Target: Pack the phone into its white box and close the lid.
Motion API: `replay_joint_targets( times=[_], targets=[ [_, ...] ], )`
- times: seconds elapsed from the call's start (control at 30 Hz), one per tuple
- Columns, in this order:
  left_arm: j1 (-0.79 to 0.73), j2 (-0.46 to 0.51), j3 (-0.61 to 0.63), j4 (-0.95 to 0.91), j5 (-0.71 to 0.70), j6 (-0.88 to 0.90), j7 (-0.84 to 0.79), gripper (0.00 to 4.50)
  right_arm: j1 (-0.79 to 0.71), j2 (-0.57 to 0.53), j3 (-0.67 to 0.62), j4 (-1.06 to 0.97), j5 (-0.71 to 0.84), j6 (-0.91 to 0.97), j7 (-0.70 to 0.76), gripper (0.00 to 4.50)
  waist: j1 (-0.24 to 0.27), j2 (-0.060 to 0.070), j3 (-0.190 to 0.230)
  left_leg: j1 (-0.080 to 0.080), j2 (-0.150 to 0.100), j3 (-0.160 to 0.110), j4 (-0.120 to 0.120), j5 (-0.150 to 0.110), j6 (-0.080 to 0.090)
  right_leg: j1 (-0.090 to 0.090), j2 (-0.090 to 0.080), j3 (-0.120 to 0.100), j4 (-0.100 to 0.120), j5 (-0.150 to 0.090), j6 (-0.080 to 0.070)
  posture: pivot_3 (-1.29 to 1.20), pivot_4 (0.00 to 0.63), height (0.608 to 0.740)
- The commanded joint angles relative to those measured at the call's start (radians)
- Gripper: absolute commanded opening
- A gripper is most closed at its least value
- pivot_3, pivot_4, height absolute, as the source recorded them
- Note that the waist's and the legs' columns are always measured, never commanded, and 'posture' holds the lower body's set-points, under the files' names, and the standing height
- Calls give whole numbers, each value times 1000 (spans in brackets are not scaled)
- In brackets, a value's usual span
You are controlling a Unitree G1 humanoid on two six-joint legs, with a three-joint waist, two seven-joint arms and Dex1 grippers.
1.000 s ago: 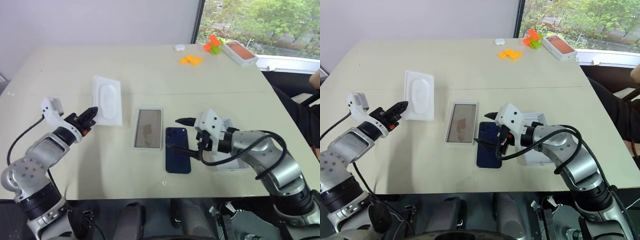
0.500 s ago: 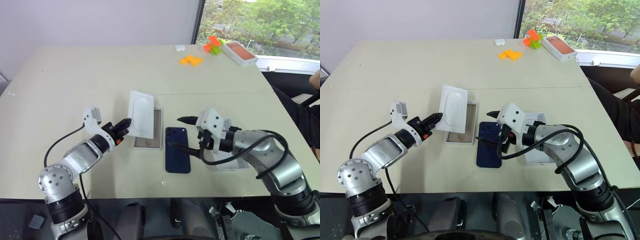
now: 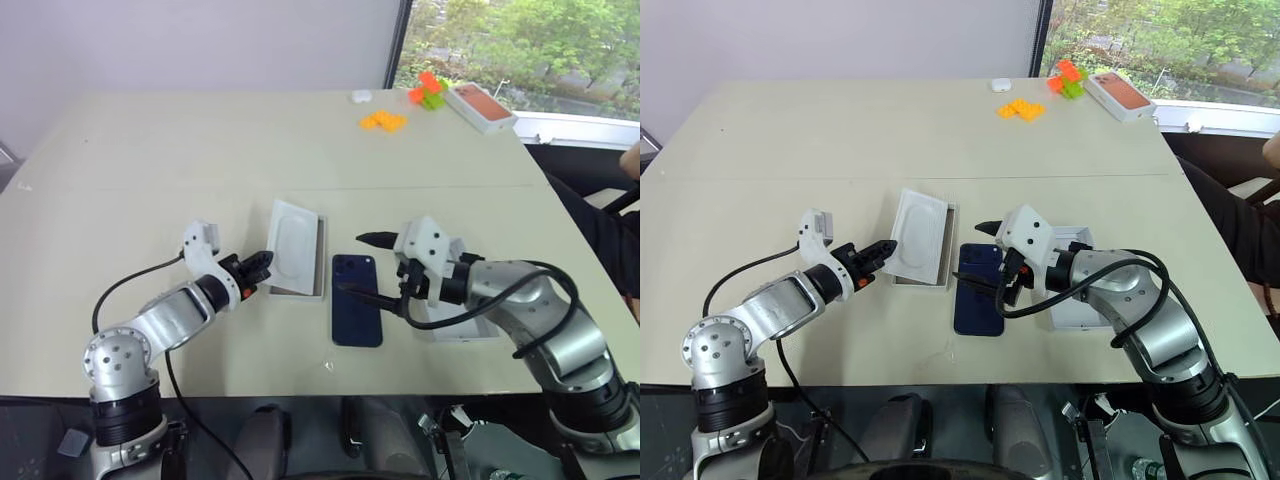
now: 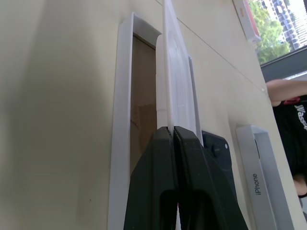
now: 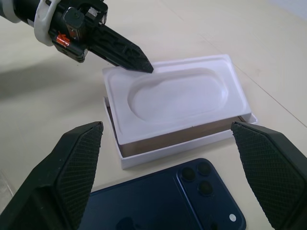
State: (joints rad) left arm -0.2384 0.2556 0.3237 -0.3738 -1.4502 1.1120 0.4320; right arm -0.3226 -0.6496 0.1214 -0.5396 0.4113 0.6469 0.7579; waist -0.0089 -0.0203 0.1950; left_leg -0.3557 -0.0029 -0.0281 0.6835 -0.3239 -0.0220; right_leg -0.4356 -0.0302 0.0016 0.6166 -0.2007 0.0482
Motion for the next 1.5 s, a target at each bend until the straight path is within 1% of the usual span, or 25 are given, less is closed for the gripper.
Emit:
replay_joint_targets(
  times=[0.03, 0.77, 0.87, 0.93, 0.97, 1.0, 1.1, 1.23, 1.3, 1.4, 1.43, 1.5],
  targets=[
    [5, 13, -27, -18, -41, -37, 11, 13, -2, 3, -15, -22, 0, -22, -5, 4500, 0, 0, 0, 0, 0, 0, 0, 0, 0, 0, 0, 0, 0, 0, 0, 0, 150, 740],
    [45, 55, -129, -12, -93, -140, 39, 13, 4, 4, -15, -29, -1, -19, -9, 4500, 0, 0, 0, 0, 0, 0, 0, 0, 0, 0, 0, 0, -1, -1, -1, 0, 150, 740],
    [44, 61, -131, -10, -98, -147, 37, 881, 3, 4, -13, -29, -1, -18, -9, 4500, 0, 0, 0, 0, 0, 0, 0, 0, 0, 0, 0, 0, -1, -1, -1, 0, 150, 740],
    [45, 68, -134, -12, -99, -151, 35, 1870, 2, 5, -13, -29, -1, -18, -9, 4500, 0, 0, 0, 0, 0, 0, 0, 0, 0, 0, 0, 0, -1, -1, -1, 0, 150, 740],
    [45, 73, -136, -13, -100, -154, 34, 2279, 3, 5, -13, -29, 0, -17, -9, 4500, 0, 0, 0, 0, 0, 0, 0, 0, 0, 0, 0, 0, -1, -1, -1, 0, 150, 740],
    [46, 77, -133, -18, -108, -160, 28, 2826, 3, 5, -13, -29, 0, -17, -9, 4500, -1, 0, 0, 0, 0, 0, 0, 0, 0, 0, 0, 0, -1, -1, -1, 0, 150, 740],
    [49, 92, -120, -28, -135, -176, 16, 4262, 2, 6, -12, -28, 0, -16, -10, 4500, -1, 0, 0, 0, 0, 0, 0, 0, 0, 0, 0, 0, -1, -1, -1, 0, 150, 740],
    [62, 125, -99, -51, -170, -205, -12, 4262, 0, 8, -10, -29, 1, -15, -10, 4500, -1, 0, 0, 0, 0, 0, 0, 0, 0, 0, 0, 0, -1, -1, -1, 0, 150, 740],
    [71, 169, -81, -73, -172, -208, -44, 4262, -3, 15, -2, -28, 1, -12, -13, 4500, -2, 0, 0, 0, 0, 0, 0, 0, 0, 0, 0, 0, -1, -1, -2, 0, 150, 740],
    [87, 219, -51, -85, -155, -228, -92, 4262, -11, 25, 12, -20, -5, -6, -19, 4500, -2, 0, 0, 0, 0, 0, -1, 0, 0, 0, 0, 0, -2, -1, -2, 0, 150, 740],
    [90, 231, -28, -87, -125, -254, -126, 4262, -21, 28, 28, -6, -22, -6, -26, 4500, -2, 0, 0, 0, 0, 0, -1, 0, 0, 0, 0, 0, -2, -1, -2, 0, 150, 740],
    [97, 268, 0, -99, -13, -306, -221, 4302, -40, 34, 60, 23, -58, -9, -38, 3978, -2, 0, 0, 0, 0, 0, -1, 0, 0, 0, 0, 0, -2, -2, -2, 0, 150, 740]
  ],
)
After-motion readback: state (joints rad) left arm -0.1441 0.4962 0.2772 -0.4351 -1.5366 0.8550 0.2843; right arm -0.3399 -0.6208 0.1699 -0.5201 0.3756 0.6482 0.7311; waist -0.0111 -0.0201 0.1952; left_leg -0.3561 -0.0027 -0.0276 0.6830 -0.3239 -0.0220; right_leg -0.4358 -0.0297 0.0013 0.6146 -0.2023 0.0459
